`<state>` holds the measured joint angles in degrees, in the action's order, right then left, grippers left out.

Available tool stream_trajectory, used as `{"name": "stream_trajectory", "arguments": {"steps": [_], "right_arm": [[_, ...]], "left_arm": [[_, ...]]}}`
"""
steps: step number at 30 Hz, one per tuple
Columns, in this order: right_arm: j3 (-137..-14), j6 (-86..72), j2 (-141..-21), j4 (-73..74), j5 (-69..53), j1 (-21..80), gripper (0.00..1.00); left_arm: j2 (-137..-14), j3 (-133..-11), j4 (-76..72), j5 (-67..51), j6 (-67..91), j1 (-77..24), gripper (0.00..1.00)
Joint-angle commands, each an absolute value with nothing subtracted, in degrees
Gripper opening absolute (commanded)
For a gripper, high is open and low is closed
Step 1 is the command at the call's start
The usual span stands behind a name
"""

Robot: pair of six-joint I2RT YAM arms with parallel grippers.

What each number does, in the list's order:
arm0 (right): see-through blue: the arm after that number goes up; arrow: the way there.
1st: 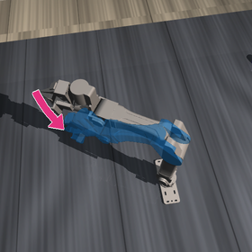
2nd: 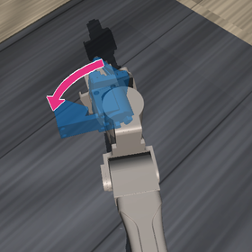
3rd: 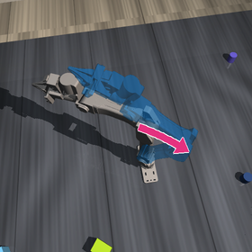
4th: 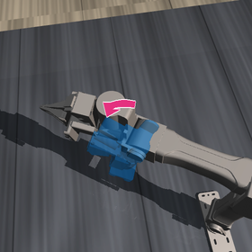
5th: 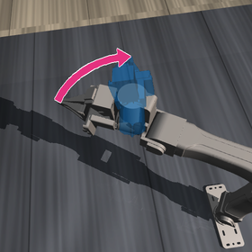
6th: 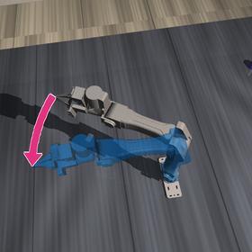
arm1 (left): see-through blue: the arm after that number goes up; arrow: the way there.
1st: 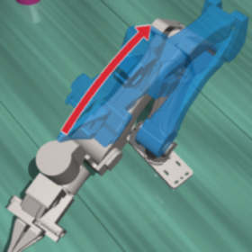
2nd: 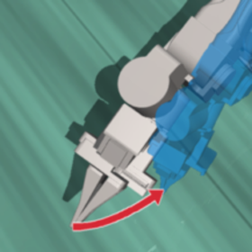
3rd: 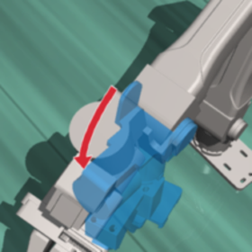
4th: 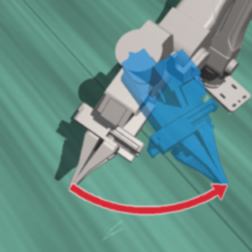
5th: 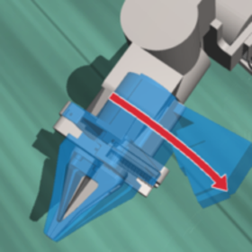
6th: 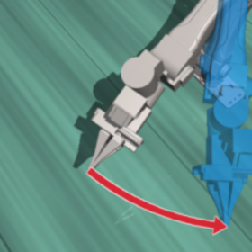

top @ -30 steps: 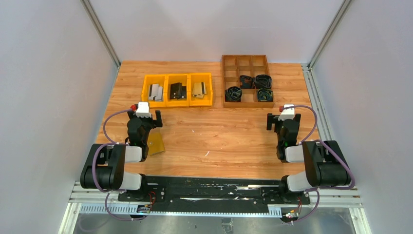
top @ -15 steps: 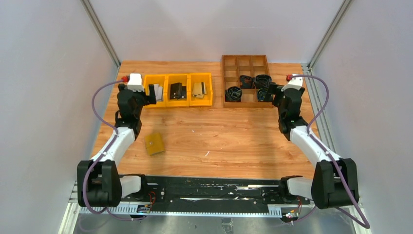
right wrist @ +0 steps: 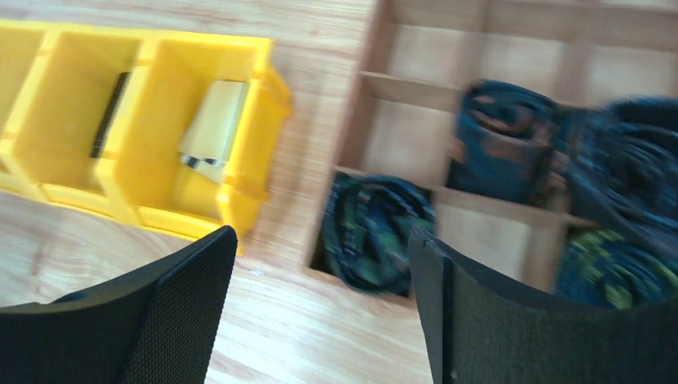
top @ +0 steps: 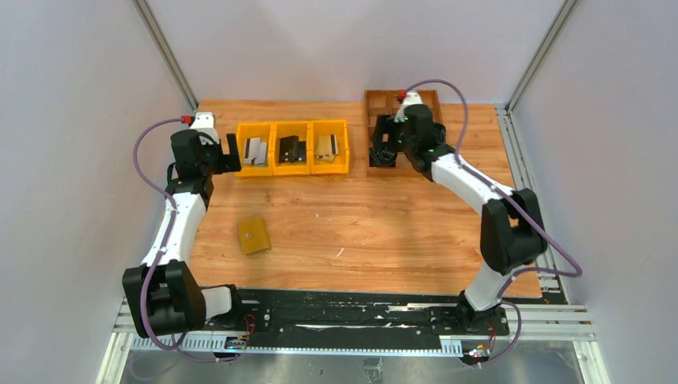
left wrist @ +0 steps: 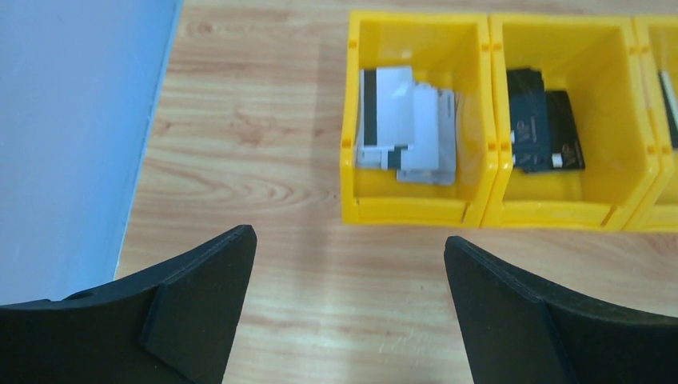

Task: Take the credit cards out of the card holder
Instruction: Move to the center of the board.

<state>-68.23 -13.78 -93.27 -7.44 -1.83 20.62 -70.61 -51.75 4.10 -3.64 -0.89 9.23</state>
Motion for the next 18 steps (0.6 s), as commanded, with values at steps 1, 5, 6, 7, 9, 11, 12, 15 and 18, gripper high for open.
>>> {"name": "stream_trajectory", "arguments": {"steps": [1, 5, 6, 7, 9, 11, 12, 15, 18], "right_arm": [[-78.55, -14.59, -102.72, -0.58, -0.08, 26.48, 0.77], [-90.58, -14.92, -112.5, 4.01, 2.82, 30.03, 0.64], [-92.8, -14.93, -115.1, 5.11, 3.64, 30.52, 0.63], [-94.82, -14.96, -116.31, 5.56, 4.12, 30.97, 0.62], [-98.41, -15.58, -119.97, 6.83, 5.52, 31.41, 0.6], [-100.01, -16.69, -122.39, 6.99, 6.07, 31.53, 0.57], [-101.01, -17.02, -123.44, 6.95, 6.09, 31.5, 0.56], [-103.68, -18.14, -126.51, 7.45, 5.99, 31.67, 0.53], [-105.81, -19.19, -128.94, 7.98, 5.93, 31.94, 0.49]], "left_arm": [[-68.6, -51.95, 12.09, -6.35, -4.44, 10.09, 1.0], [-68.13, -52.93, 17.88, -10.67, -8.38, 10.75, 1.0], [-67.75, -52.99, 19.78, -12.4, -9.81, 10.88, 1.0], [-67.5, -52.95, 20.83, -14.35, -11.6, 11.02, 1.0], [-66.92, -52.98, 24.68, -17.04, -15.21, 11.09, 1.0], [-66.66, -53.34, 27.83, -18.24, -18.42, 11.07, 1.0], [-66.65, -53.61, 29.19, -18.33, -19.9, 11.09, 1.0], [-66.61, -53.81, 32.35, -18.48, -24.09, 11.07, 1.0], [-66.69, -53.0, 35.1, -19.64, -28.25, 11.07, 1.0]]}}
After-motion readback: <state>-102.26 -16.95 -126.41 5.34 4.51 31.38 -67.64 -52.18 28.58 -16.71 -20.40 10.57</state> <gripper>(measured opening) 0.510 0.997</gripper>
